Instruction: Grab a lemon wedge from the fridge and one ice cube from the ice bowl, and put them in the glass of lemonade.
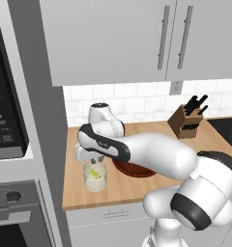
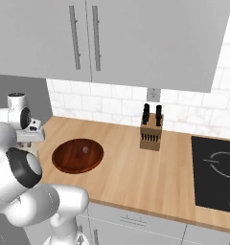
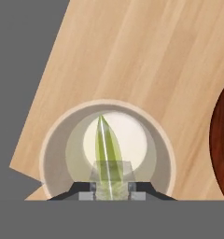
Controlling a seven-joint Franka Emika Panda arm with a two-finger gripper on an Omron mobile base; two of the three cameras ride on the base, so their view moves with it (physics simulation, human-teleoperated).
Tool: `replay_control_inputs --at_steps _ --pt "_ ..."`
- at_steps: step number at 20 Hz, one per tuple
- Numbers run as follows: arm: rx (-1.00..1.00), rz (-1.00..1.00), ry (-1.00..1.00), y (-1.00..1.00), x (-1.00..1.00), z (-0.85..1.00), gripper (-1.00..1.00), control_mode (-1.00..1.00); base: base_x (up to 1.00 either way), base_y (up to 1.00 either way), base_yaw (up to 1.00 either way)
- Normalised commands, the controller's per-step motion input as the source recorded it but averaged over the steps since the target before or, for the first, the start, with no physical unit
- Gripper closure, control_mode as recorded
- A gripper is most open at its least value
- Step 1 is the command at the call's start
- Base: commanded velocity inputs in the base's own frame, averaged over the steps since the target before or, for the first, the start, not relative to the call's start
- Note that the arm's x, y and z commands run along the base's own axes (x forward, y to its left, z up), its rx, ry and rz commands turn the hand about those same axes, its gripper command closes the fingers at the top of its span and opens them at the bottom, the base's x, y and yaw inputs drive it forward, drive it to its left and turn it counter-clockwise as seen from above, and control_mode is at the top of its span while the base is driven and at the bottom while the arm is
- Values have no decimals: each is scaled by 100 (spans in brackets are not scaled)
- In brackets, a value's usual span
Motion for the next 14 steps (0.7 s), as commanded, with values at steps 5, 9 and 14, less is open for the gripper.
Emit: replay_control_inputs --at_steps 5,9,14 --pt "0 0 0 -1 6 0 100 -100 0 0 0" --pt "0 0 0 0 4 0 100 -100 0 0 0" --pt "0 0 0 0 0 0 -100 -100 0 0 0"
